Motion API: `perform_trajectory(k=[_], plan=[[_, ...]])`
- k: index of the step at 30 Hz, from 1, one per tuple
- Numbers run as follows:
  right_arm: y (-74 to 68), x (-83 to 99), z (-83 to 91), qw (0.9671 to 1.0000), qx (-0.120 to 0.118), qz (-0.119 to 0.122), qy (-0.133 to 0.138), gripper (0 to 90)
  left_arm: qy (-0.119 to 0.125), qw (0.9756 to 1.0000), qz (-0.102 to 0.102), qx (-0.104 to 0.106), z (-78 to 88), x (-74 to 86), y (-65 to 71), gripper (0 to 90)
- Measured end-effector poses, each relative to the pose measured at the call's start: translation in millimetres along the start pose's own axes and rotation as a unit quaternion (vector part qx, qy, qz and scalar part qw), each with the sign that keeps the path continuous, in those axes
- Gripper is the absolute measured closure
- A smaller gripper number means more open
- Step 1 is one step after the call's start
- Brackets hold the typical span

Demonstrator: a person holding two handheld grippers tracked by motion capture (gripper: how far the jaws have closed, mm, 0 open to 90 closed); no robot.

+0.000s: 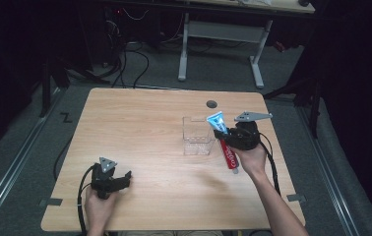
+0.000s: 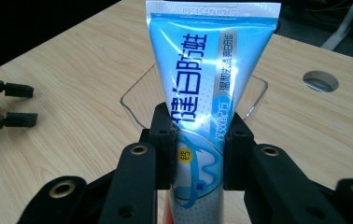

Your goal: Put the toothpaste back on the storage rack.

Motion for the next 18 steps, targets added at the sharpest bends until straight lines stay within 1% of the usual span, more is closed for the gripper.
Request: perform_trajectory(k=[1, 4, 9, 16, 18], plan=[[-0.7, -1.4, -0.5, 1.0, -0.002, -0.002, 0.0, 71.5, 0.0, 1.0, 0.0, 0.0, 0.0, 0.0, 0.0, 20.1], [-1.9, -4.5, -1.0, 1.0, 0.001, 0.002, 0.004, 71.4, 0.0, 1.0, 0.0, 0.0, 0.0, 0.0, 0.0, 20.1], [-3.6, -9.0, -2.2, 0.9999, -0.004, 0.005, 0.011, 71.3, 0.0, 1.0, 0.0, 0.0, 0.0, 0.0, 0.0, 20.1], [-7.5, -18.8, -2.7, 0.9997, -0.008, 0.01, 0.018, 71.3, 0.0, 1.0, 0.0, 0.0, 0.0, 0.0, 0.0, 20.1], [-9.1, -23.6, -3.6, 0.9996, -0.009, 0.013, 0.025, 71.2, 0.0, 1.0, 0.0, 0.0, 0.0, 0.0, 0.0, 20.1]])
Point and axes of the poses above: each handheld gripper's, and its own axes: z roughly backward along the jaws, x roughly out of its underside, y roughly to its right, the point moved 5 cm from there along -z, roughly forward along the jaws, and after that the axes turned 1 degree about -x, right-handed, at the moved point
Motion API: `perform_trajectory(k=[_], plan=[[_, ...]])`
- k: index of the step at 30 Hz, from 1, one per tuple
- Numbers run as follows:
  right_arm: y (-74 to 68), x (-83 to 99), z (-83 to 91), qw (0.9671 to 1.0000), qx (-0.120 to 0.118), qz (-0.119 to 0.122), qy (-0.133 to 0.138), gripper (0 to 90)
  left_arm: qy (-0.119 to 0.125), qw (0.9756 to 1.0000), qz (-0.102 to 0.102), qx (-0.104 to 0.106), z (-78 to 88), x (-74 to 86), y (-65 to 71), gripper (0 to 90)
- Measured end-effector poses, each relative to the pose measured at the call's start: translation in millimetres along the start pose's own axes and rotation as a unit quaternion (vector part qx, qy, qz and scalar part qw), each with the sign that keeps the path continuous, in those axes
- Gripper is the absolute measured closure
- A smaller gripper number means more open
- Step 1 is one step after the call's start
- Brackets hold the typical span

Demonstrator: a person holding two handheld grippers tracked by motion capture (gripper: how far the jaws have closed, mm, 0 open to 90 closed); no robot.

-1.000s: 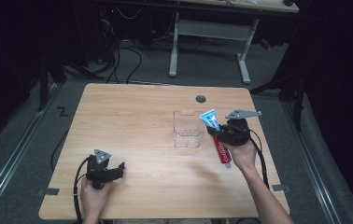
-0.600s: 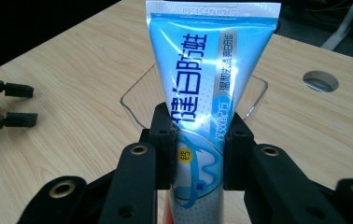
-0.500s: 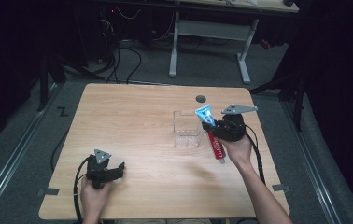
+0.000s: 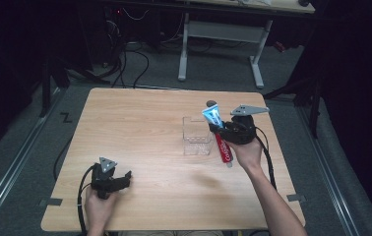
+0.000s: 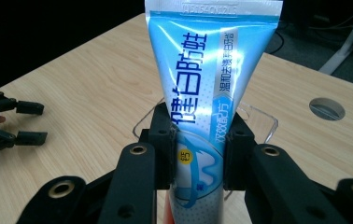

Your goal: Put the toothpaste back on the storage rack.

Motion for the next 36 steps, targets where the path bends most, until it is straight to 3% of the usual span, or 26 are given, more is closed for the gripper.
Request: perform_trajectory(k=[25, 36], plan=[[-5.3, -37.5, -10.6, 0.9998, -0.005, 0.011, 0.015, 71.0, 0.0, 1.0, 0.001, 0.0, -0.1, 0.0, 0.0, 20.1], [-1.9, -53.1, -12.6, 0.9995, 0.007, 0.01, 0.029, 71.0, 0.0, 1.0, 0.0, 0.0, -0.1, 0.0, 0.0, 20.1]])
Point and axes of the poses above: each handheld gripper's, and its own axes: z roughly backward along the jaws, x roughly out of its underside, y roughly to its right, the point moved 5 cm from there along -z, roughly forward along the jaws, and after that the axes turned 1 degree about -x, right-handed, at the moved point
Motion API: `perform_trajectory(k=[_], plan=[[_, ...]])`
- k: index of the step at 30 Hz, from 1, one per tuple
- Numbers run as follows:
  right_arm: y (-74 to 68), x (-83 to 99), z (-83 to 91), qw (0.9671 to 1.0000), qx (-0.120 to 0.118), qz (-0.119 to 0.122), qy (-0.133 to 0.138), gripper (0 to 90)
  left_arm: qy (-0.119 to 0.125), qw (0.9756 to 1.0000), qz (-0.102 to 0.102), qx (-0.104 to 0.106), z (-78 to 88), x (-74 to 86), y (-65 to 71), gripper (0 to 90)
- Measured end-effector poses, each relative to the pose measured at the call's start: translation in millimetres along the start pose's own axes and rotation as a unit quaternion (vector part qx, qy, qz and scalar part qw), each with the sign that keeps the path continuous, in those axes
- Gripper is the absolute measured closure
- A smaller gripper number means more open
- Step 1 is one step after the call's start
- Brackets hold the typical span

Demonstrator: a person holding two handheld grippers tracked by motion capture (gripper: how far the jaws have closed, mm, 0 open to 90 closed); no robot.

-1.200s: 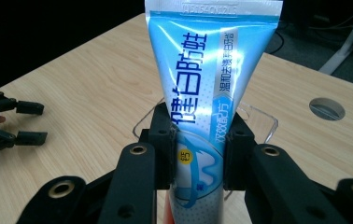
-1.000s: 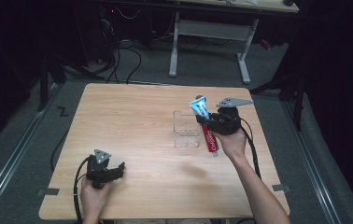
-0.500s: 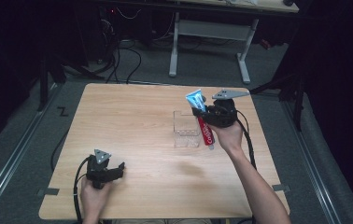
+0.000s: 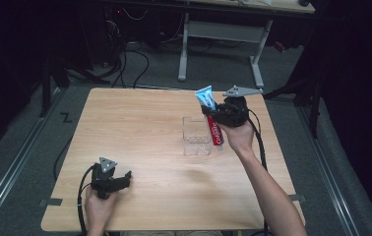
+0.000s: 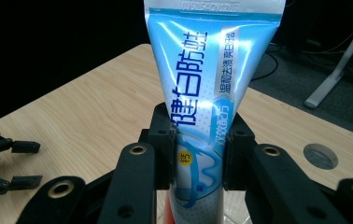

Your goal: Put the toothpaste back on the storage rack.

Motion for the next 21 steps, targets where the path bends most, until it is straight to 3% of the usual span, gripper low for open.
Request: perform_trajectory(k=[12, 21], plan=[[3.4, -13.6, -6.9, 0.9999, 0.015, 0.006, -0.003, 70.9, 0.0, 1.0, 0.0, 0.0, 0.0, 0.0, 0.0, 20.1], [0.9, -20.6, -16.9, 0.9999, 0.012, 0.006, 0.0, 70.9, 0.0, 1.0, 0.0, 0.0, 0.0, 0.0, 0.1, 20.1]])
Point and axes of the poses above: each handheld gripper's, and its own axes: z roughly backward along the jaws, x roughly out of its underside, y roughly to its right, the point moved 5 cm from there along -z, roughly forward along the jaws, and after that the axes turned 1 degree about -x, right-handed, at the moved point
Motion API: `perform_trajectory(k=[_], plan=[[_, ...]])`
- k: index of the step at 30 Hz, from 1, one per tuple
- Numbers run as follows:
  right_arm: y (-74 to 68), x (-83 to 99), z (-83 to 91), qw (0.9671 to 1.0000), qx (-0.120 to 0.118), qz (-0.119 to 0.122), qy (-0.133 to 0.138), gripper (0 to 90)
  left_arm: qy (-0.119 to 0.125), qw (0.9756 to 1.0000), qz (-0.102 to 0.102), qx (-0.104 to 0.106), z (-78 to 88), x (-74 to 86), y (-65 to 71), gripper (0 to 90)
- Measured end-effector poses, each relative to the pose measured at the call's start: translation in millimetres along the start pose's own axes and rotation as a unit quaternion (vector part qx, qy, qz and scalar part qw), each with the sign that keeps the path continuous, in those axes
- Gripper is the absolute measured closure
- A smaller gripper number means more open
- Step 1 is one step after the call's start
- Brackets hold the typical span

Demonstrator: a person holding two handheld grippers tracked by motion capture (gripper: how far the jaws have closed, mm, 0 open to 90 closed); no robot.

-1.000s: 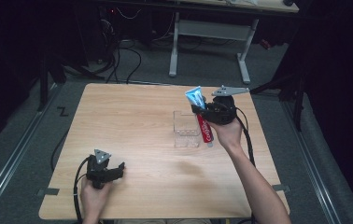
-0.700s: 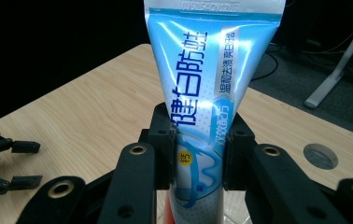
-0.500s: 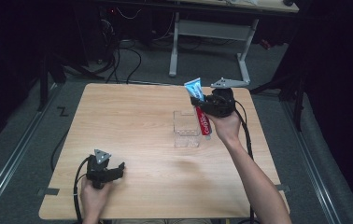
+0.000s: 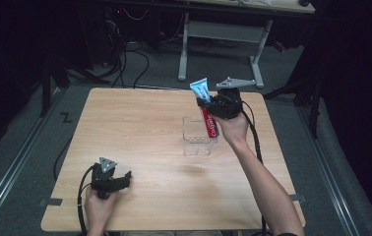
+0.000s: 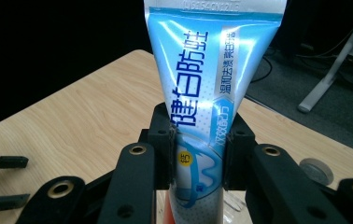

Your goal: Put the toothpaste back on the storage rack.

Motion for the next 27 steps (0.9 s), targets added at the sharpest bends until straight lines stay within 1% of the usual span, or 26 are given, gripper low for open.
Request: perform_trajectory(k=[2, 11, 19, 27], plan=[[-0.5, -0.4, -3.4, 1.0, -0.002, -0.004, 0.0, 70.8, 0.0, 1.0, 0.0, 0.0, 0.0, 0.0, 0.0, 20.1], [2.4, 2.5, -16.5, 1.0, 0.003, -0.005, -0.005, 70.7, 0.0, 1.0, -0.001, 0.001, 0.0, 0.0, 0.0, 20.1], [3.7, 3.3, -20.8, 0.9999, 0.005, -0.009, -0.001, 70.5, 0.0, 1.0, -0.001, -0.001, -0.2, -0.1, 0.1, 20.1], [6.2, 5.1, -25.7, 0.9999, 0.008, -0.012, -0.006, 70.3, 0.0, 1.0, -0.001, -0.001, -0.2, -0.1, 0.0, 20.2]])
Point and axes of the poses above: each handheld gripper's, and its own axes: z roughly backward along the jaws, x roughly out of its underside, y roughly to its right, the point moved 5 cm from there along -z, roughly forward along the jaws, and after that the axes turned 1 degree about -x, right-handed, at the moved point
